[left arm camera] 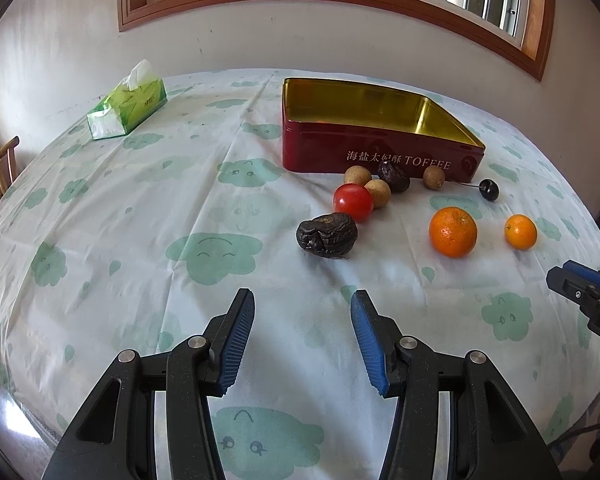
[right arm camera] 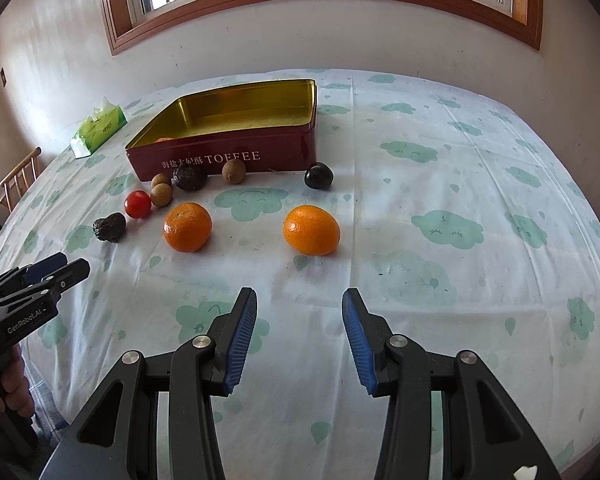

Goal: Organize fruits
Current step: 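Withdraw both tools from the tin back toward the remaining fruits, then grasp the dark dried plum with the left tool while the right tool grasps an orange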

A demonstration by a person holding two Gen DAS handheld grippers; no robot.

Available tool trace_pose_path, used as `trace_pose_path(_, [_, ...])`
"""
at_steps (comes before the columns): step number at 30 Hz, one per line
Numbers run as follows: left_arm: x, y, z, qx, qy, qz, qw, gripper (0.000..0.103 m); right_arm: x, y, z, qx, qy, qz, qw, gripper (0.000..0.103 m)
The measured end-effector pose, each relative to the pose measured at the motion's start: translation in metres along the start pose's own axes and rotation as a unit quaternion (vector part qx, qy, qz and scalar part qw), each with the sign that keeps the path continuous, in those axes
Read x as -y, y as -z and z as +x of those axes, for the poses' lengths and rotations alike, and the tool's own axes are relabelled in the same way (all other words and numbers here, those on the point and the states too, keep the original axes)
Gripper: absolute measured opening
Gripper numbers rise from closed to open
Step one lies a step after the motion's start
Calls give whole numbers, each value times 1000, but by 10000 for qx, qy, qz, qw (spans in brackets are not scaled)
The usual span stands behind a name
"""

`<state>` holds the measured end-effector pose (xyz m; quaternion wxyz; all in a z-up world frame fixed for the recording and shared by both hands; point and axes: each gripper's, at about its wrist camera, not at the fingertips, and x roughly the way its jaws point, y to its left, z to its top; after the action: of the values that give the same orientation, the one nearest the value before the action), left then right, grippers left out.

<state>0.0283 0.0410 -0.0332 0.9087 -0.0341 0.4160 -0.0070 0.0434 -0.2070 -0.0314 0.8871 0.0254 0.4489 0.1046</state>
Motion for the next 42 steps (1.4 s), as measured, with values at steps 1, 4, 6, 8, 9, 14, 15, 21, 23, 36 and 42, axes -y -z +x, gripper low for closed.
trace_pose_path(1, [0,0,1,7,-7,-6,10000,52,0,-1,2,-10,8,-21,10000,42])
trace_pose_path(4, [-1,-1,4,-17,10,-11,10000,52,-1,-5,7,-26,19,-56,10000,42])
trace_pose_path(6, [0,-1,5,-37,20,9,10000,52,-1,-8,10,-34,20,-63,10000,42])
trace_pose_path(8, [0,-2,8,-43,36,20,10000,52,0,-10,14,-44,19,-76,10000,42])
trace_pose_path(9, [1,-3,8,-43,36,27,10000,52,0,-12,15,-51,21,-86,9999,42])
trace_pose_path(14, [2,-7,13,-62,20,70,10000,52,3,-18,23,-69,33,-103,9999,42])
trace_pose_path(15, [2,-8,15,-66,23,78,9999,52,3,-19,25,-80,28,-88,9999,42])
trace_pose_path(21, [4,-13,23,-121,19,72,9999,52,7,-20,37,-176,45,-83,9998,42])
trace_pose_path(23, [4,-14,25,-134,36,72,9999,52,8,-21,41,-200,28,-64,9998,42])
trace_pose_path(36, [6,-21,38,-190,5,67,9998,55,7,-30,55,-192,63,-143,9997,45])
trace_pose_path(42, [8,-27,44,-191,-20,110,9998,56,4,-35,60,-163,99,-223,9996,46])
